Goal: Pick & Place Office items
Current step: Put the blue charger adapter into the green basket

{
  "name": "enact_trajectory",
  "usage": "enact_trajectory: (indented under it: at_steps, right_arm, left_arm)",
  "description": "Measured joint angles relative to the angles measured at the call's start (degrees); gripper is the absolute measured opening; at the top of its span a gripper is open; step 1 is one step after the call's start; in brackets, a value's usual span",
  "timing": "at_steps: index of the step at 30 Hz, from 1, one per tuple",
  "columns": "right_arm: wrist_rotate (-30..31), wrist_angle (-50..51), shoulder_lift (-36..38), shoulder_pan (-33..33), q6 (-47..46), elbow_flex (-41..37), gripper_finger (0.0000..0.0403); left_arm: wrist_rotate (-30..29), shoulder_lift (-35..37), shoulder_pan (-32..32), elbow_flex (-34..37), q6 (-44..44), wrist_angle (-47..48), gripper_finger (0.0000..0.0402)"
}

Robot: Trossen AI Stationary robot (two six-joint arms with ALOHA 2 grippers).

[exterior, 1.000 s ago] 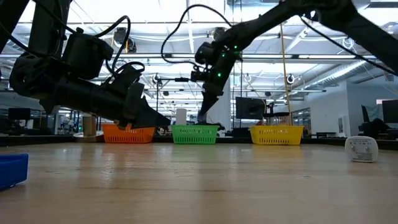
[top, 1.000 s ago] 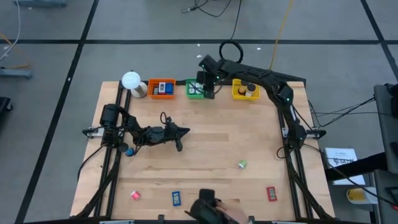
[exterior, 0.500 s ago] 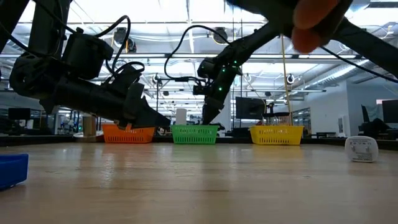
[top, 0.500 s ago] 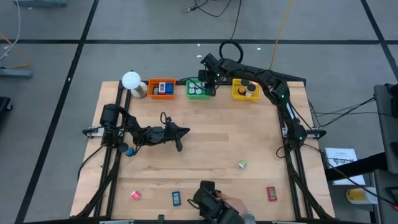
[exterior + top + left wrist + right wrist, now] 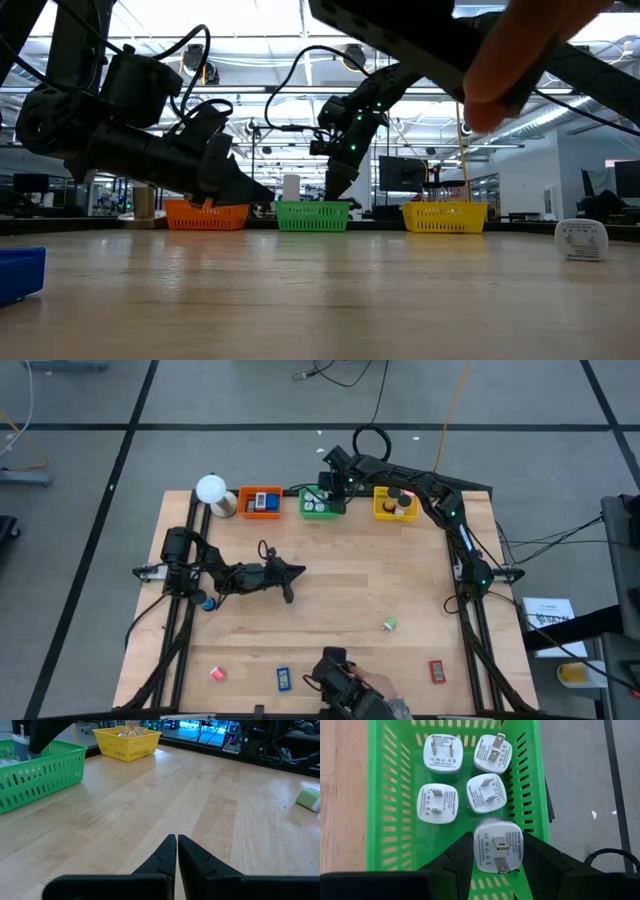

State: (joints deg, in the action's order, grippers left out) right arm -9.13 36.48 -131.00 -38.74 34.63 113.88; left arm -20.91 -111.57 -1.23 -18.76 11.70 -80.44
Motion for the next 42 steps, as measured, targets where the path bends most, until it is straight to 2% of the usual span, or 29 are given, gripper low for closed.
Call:
enact_trajectory:
  at_steps: [10, 20, 42]
  right_arm:
    - [2.11, -4.04, 0.02, -0.17, -0.35, -4.54, 0.0134]
    - [2.93, -7.57, 0.02, -0.04, -0.94, -5.61, 0.0177]
    - [2.89, -9.74, 0.02, 0.59, -1.01, -5.61, 0.0181]
  left_arm:
    - [0.02, -0.01, -0.01, -0.04, 0.0, 0.0, 0.0017]
    - [0.02, -0.01, -0.01, -0.04, 0.0, 0.0, 0.0017]
    - [0.02, -0.02, 0.0, -0.04, 0.02, 0.0, 0.0017]
